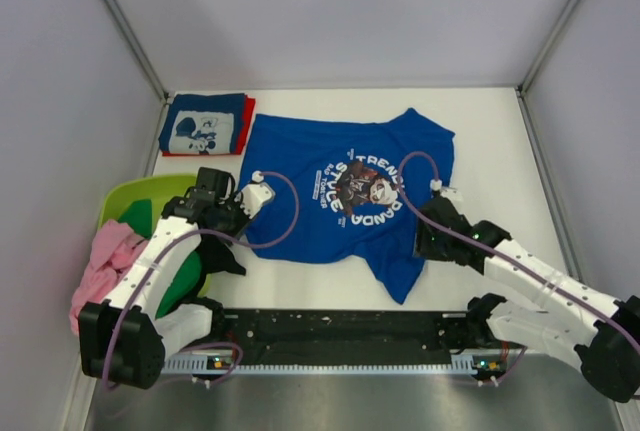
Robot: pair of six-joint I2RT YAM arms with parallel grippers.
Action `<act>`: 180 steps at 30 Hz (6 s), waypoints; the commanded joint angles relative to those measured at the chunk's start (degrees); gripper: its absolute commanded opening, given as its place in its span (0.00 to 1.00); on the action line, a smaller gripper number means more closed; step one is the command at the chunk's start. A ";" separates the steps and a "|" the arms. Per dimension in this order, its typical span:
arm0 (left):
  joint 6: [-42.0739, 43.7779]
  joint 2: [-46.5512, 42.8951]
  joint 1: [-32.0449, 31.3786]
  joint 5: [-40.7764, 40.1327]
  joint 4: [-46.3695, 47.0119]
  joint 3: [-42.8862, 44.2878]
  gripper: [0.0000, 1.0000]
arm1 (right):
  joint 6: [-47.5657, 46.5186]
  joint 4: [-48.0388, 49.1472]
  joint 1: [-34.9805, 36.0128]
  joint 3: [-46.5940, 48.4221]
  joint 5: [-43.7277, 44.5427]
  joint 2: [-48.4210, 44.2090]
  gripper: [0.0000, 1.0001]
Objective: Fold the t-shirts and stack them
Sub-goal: Flatten out the tshirt
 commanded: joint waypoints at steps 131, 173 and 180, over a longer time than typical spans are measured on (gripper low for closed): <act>-7.29 0.43 1.27 -2.52 8.77 10.03 0.00 | -19.82 2.91 2.05 43.19 -1.85 38.02 0.09; -4.04 -3.26 3.64 -6.49 8.16 8.71 0.00 | -42.14 18.37 -4.79 19.05 -8.38 39.39 0.01; -3.78 -3.88 4.96 -12.03 6.58 14.41 0.00 | -36.00 6.70 -5.14 23.53 -8.64 22.02 0.00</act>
